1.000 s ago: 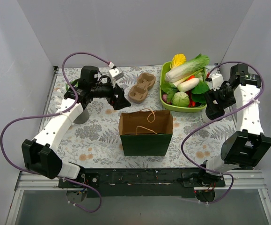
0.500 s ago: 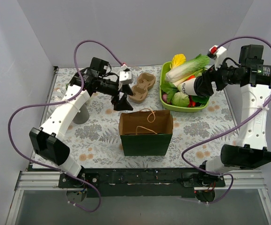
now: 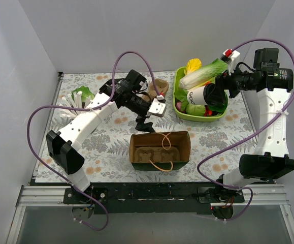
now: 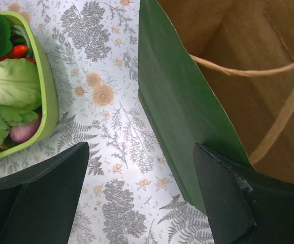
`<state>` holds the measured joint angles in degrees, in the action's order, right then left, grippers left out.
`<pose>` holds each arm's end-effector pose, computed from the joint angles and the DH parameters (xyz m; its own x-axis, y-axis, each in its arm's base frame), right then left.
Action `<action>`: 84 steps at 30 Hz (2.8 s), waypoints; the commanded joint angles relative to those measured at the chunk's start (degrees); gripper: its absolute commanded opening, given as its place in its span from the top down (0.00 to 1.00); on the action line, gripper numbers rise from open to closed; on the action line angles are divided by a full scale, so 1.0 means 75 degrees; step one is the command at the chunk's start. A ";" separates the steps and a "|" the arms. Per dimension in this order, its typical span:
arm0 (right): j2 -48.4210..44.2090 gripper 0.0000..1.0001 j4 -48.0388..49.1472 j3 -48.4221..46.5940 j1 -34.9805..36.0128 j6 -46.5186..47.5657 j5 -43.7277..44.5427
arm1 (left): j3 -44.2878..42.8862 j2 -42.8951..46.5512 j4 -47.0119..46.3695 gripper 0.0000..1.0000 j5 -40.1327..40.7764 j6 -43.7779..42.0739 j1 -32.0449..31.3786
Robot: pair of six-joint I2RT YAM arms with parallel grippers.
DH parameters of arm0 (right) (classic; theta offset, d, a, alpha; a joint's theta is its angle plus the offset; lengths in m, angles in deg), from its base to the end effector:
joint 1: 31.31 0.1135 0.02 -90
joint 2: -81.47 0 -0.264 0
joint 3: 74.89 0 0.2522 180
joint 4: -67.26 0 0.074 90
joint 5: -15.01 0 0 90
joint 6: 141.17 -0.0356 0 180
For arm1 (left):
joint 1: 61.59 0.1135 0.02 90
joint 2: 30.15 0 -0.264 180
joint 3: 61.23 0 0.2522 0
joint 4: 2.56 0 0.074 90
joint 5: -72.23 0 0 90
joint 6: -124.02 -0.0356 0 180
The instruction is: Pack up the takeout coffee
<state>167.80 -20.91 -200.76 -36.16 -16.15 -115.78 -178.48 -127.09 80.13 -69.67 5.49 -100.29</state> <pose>0.2653 0.0008 0.4618 -0.4022 -0.4019 -0.8226 -0.7290 0.6841 0.0222 0.2423 -0.2300 0.3781 -0.2873 0.6078 -0.7403 0.9194 -0.0419 -0.3912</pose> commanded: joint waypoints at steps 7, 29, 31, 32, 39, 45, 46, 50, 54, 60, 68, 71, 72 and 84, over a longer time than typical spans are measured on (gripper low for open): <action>-0.0587 0.99 0.0791 0.0522 0.0036 -0.0462 -0.0280 | 0.0321 0.1078 -0.2804 0.15 0.2337 0.2235 0.0027; -0.0436 0.99 0.1531 0.0933 0.0177 -0.1178 -0.0150 | 0.1222 0.1407 -0.2178 0.13 0.1518 0.1050 -0.0418; -0.0459 0.99 0.1519 0.0980 0.0200 -0.1178 -0.0139 | 0.1410 0.1383 -0.2579 0.13 0.1506 0.1074 -0.0430; -0.0447 0.99 0.1519 0.0992 0.0212 -0.1178 -0.0139 | 0.1469 0.1348 -0.2766 0.14 0.1425 0.1074 -0.0442; -0.0529 0.99 0.1601 0.1144 0.0247 -0.1225 -0.0045 | 0.1083 0.0868 -0.2722 0.21 0.0850 0.1063 -0.0442; -0.0483 0.99 0.1613 0.1214 0.0247 -0.1237 0.0014 | 0.0884 0.0704 -0.2826 0.31 0.0254 0.1120 -0.0442; -0.0448 0.99 0.1613 0.1214 0.0259 -0.1237 0.0002 | 0.0837 0.0692 -0.2908 0.33 0.0194 0.1202 -0.0442; -0.0389 0.99 0.1683 0.1261 0.0282 -0.1307 -0.0010 | 0.0510 0.0587 -0.3308 0.37 -0.0111 0.1695 -0.0442; -0.0307 0.99 0.1719 0.1238 0.0329 -0.1365 0.0002 | 0.0134 0.0294 -0.2862 0.39 -0.0123 0.1625 -0.0442; -0.0213 0.99 0.1754 0.1179 0.0364 -0.1412 0.0014 | -0.0101 -0.0011 -0.2768 0.43 -0.0146 0.1870 -0.0442; -0.0307 0.99 0.1765 0.1320 0.0376 -0.1401 0.0037 | -0.0709 -0.0538 -0.2464 0.66 0.0111 0.2526 -0.0442; -0.0307 0.99 0.1777 0.1332 0.0388 -0.1401 0.0026 | -0.1014 -0.0749 -0.2277 0.69 0.0287 0.2831 -0.0442; -0.0307 0.99 0.1777 0.1320 0.0388 -0.1401 0.0025 | -0.1061 -0.0773 -0.2230 0.70 0.0380 0.2936 -0.0442; -0.0377 0.99 0.1777 0.1343 0.0388 -0.1412 0.0037 | -0.0301 -0.0270 -0.3435 0.55 0.1798 0.4144 -0.0430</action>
<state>166.27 -9.28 -190.86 -33.49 -25.98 -115.19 -182.98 -133.43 59.03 -60.97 32.33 -103.35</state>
